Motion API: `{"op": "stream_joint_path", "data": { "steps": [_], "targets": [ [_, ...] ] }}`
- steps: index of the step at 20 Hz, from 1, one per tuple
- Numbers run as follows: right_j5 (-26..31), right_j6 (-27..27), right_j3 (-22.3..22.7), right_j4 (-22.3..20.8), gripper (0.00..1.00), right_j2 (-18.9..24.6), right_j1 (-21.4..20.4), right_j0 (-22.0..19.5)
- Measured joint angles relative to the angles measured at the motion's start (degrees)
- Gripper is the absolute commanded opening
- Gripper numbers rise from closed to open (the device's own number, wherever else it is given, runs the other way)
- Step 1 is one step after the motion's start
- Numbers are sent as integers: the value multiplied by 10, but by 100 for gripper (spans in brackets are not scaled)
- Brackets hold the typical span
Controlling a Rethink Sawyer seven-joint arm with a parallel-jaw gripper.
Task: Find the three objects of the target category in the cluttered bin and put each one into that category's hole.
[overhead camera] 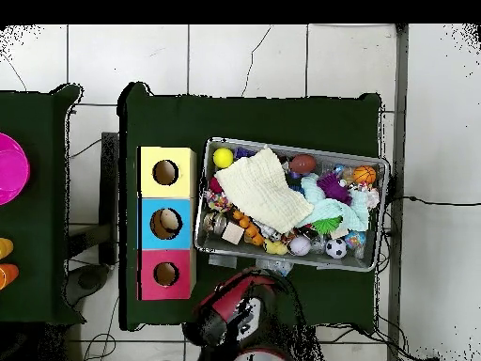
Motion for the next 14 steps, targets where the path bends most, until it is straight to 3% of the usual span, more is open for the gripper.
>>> {"op": "stream_joint_path", "data": {
  "steps": [5, 10, 14],
  "targets": [
    [-35, 0, -7, 7, 0, -88, 27, 103],
    [-78, 0, -8, 37, 0, -154, 59, 166],
    [-116, 0, -8, 71, 0, -191, 83, 188]
  ]
}}
